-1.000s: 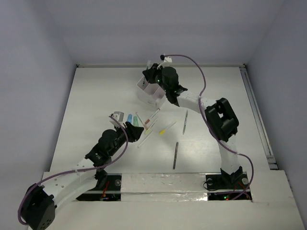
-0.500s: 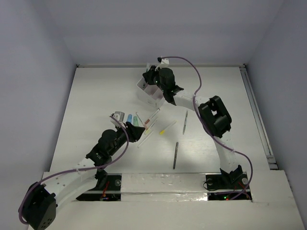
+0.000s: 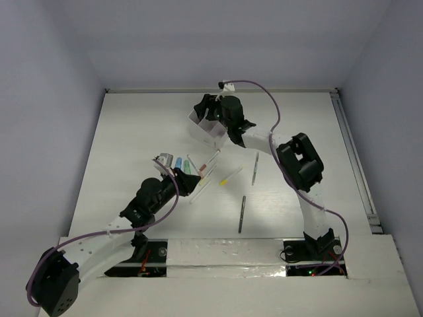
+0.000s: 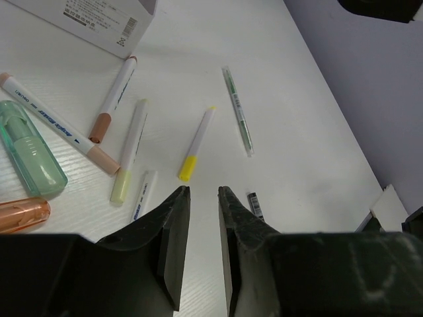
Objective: Sort the stationery into containers
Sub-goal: Place the pen in the storage box, then pick up the pen from the center of the board.
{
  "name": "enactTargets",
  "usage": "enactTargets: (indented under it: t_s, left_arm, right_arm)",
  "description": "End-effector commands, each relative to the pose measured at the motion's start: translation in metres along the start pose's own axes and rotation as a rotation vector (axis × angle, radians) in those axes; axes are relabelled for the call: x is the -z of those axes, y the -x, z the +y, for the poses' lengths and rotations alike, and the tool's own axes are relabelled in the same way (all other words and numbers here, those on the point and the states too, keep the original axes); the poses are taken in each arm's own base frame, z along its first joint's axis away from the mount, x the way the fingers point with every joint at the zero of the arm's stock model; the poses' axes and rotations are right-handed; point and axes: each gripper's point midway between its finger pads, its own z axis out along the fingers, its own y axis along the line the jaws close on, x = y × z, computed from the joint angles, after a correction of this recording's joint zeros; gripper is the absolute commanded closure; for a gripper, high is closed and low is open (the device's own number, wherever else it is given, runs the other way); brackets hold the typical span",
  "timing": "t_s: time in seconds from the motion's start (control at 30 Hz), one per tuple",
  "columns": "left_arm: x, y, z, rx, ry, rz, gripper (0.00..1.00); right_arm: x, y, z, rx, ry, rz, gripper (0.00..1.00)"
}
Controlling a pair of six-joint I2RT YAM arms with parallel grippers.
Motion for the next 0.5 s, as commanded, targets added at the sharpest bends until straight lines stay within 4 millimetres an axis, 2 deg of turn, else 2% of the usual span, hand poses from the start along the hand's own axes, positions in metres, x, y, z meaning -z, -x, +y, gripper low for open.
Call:
enactTargets:
  t_s: [0.0, 0.1, 0.13, 0.17, 0.2, 0.23, 0.27, 0.3, 0.33, 0.37, 0.4, 0.43, 0.47]
  left_arm:
    - [-0.001, 0.022, -0.018, -0.018, -0.055, -0.051, 0.79]
    - [-0.003, 0.028, -0.023, -0.034, -0.059, -0.050, 0.82]
    - [-0.005, 0.027, -0.024, -0.032, -0.059, -0.037, 0.88]
    - [-0.006, 0.027, -0.025, -0.034, -0.063, -0.032, 0.90]
    - [-0.007, 0.028, -0.028, -0.027, -0.069, -0.029, 0.92]
    - [-0.010, 0.024, -0.027, -0.021, -0.070, -0.006, 0.95]
    - [-0.012, 0.022, -0.028, -0.016, -0.070, 0.006, 1.00]
    - [-0.017, 0.018, -0.026, -0.012, -0.063, 0.026, 1.00]
    - [-0.019, 0.013, -0.031, -0.010, -0.079, 0.048, 1.00]
    - [-0.021, 0.008, -0.033, -0.014, -0.086, 0.064, 1.00]
    - [-0.025, 0.010, -0.041, -0.024, -0.103, 0.069, 1.00]
    - [-0.032, -0.001, -0.037, -0.039, -0.084, 0.108, 1.00]
    - [-0.035, -0.009, -0.043, -0.056, -0.099, 0.134, 1.00]
  right_arm:
    - [0.025, 0.056, 0.022, -0.009, 0.041, -0.100, 0.28]
    - [0.040, 0.057, 0.021, -0.014, 0.039, -0.102, 0.23]
    - [0.050, 0.074, 0.027, -0.017, 0.046, -0.127, 0.22]
    - [0.057, 0.077, 0.028, -0.018, 0.043, -0.132, 0.22]
    - [0.065, 0.068, 0.022, -0.018, 0.031, -0.113, 0.22]
    - [0.079, 0.085, 0.028, -0.022, 0.037, -0.139, 0.22]
    - [0.087, 0.086, 0.027, -0.024, 0.032, -0.140, 0.25]
    - [0.097, 0.068, 0.017, -0.030, 0.011, -0.106, 0.33]
    - [0.106, 0.068, 0.013, -0.033, -0.008, -0.106, 0.65]
    - [0.122, 0.080, 0.016, -0.046, -0.007, -0.130, 0.85]
    - [0.131, 0.074, 0.012, -0.063, -0.025, -0.114, 0.98]
    - [0.142, 0.055, 0.001, -0.063, -0.053, -0.072, 1.00]
    - [0.155, 0.061, 0.004, -0.073, -0.047, -0.081, 1.00]
